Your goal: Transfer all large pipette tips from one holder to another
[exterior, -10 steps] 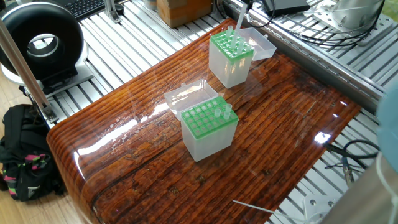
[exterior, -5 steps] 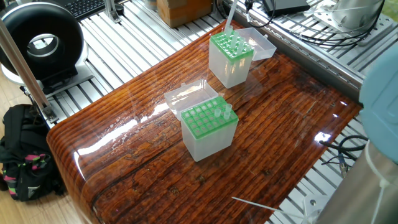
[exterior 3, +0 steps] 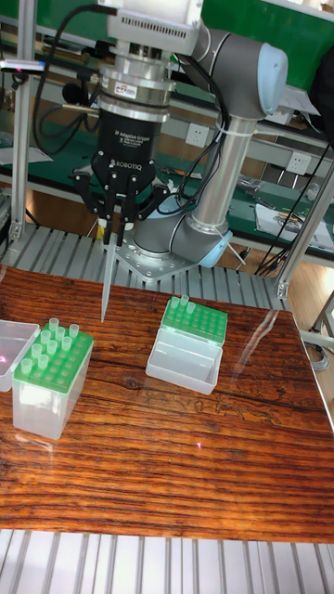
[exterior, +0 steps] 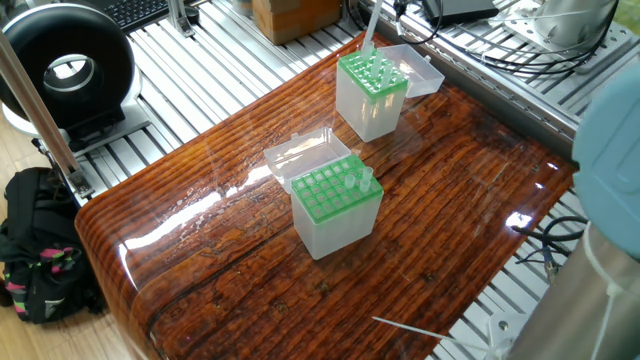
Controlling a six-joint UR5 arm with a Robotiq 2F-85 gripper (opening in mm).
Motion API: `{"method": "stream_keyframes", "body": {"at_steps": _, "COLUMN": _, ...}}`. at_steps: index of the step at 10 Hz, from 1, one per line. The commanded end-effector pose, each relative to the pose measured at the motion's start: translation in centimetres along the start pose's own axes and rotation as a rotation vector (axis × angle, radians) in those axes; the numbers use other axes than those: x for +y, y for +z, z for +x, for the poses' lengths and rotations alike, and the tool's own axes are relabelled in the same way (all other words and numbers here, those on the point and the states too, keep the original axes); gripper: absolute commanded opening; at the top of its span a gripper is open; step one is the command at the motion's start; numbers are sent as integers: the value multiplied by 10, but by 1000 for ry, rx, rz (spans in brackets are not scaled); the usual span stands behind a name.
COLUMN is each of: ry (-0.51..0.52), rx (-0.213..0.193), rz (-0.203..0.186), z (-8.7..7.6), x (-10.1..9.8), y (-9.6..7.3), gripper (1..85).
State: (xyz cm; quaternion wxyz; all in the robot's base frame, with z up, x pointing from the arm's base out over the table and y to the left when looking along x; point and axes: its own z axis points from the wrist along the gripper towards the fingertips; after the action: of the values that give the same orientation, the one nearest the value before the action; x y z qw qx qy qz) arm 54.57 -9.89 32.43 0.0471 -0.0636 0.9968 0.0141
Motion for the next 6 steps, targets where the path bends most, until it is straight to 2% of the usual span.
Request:
{"method": "stream_keyframes", "body": {"at_steps": 1, "ry": 24, "rx": -18, "rz": 17, "z": -5, "x": -5, "y": -1, "gripper": 10}}
{"method": "stream_keyframes", "body": {"at_steps": 3, "ry": -41, "rx": -32, "rz": -29, "z": -34, "x": -28, "y": 2, "gripper": 23}}
{"method": "stream_keyframes", "body": {"at_steps": 4, "ry": -57, "rx": -36, "rz": -33, "z": -46, "x": -39, "y": 2, "gripper": 33}}
{"method": "stream_keyframes", "body": {"at_steps": 6, "ry": -68, "rx": -53, "rz": -41, "z": -61, "x": -45, "y": 6, "gripper": 43}}
